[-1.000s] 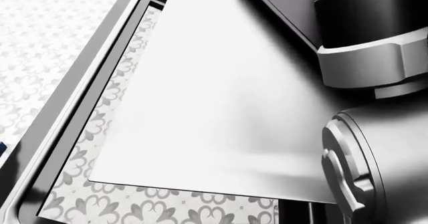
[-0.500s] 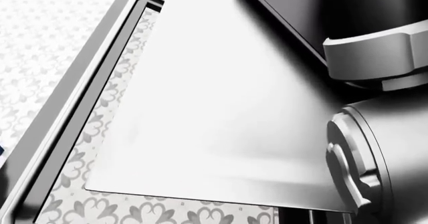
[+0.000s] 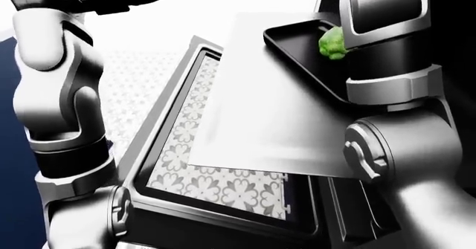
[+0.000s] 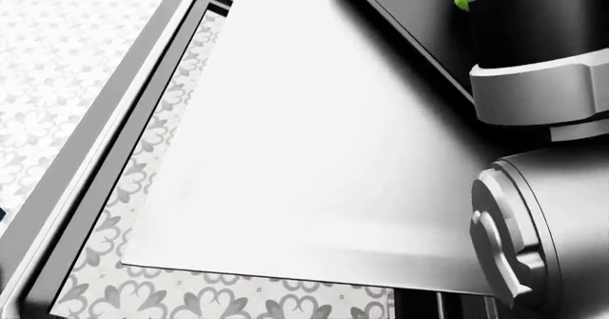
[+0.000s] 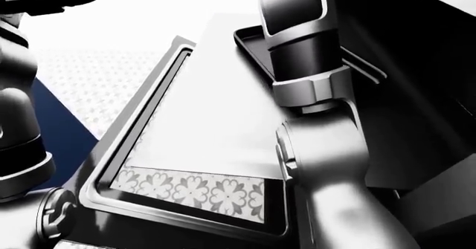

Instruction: Place the broccoli on the top rack of the oven.

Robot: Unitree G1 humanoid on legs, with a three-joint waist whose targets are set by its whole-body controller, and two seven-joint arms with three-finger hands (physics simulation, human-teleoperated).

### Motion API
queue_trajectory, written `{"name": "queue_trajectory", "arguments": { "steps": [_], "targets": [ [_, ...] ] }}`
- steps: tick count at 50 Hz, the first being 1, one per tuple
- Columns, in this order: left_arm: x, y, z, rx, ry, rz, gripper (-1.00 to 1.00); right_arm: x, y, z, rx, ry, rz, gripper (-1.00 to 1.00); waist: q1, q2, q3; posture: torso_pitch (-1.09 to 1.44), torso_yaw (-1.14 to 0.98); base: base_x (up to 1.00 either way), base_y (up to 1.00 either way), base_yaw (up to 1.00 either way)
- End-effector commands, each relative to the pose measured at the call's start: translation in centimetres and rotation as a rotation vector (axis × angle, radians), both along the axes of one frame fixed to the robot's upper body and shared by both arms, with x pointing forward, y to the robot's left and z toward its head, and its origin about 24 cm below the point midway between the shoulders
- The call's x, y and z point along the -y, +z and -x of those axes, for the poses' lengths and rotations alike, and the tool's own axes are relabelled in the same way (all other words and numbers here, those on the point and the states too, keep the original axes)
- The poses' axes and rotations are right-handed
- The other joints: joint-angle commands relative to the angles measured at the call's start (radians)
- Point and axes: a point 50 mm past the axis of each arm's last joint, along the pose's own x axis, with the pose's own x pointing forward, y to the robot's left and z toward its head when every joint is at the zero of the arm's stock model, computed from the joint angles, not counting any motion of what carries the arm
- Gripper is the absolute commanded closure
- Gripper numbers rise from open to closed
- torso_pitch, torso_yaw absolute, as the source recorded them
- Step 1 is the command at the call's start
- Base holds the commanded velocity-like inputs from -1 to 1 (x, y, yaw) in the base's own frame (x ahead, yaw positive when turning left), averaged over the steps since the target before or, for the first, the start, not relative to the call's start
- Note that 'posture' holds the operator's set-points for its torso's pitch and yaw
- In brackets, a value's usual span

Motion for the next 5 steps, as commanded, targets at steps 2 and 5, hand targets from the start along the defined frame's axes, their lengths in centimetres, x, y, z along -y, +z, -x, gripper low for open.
{"name": "queue_trajectory", "arguments": {
  "steps": [2, 5],
  "targets": [
    [-0.14, 1.89, 1.34, 0.113, 0.014, 0.003, -1.0, 0.2, 2.31, 1.69, 0.119, 0.008, -0.016, -1.0, 0.0, 0.003, -0.032, 0.0, 0.0, 0.0, 0.0, 0.0],
    [-0.03, 2.15, 1.55, 0.126, 0.012, 0.002, -1.0, 0.2, 2.84, 2.03, 0.146, 0.012, -0.01, -1.0, -0.001, 0.003, -0.032, 0.0, 0.0, 0.0, 0.0, 0.0]
  ]
}}
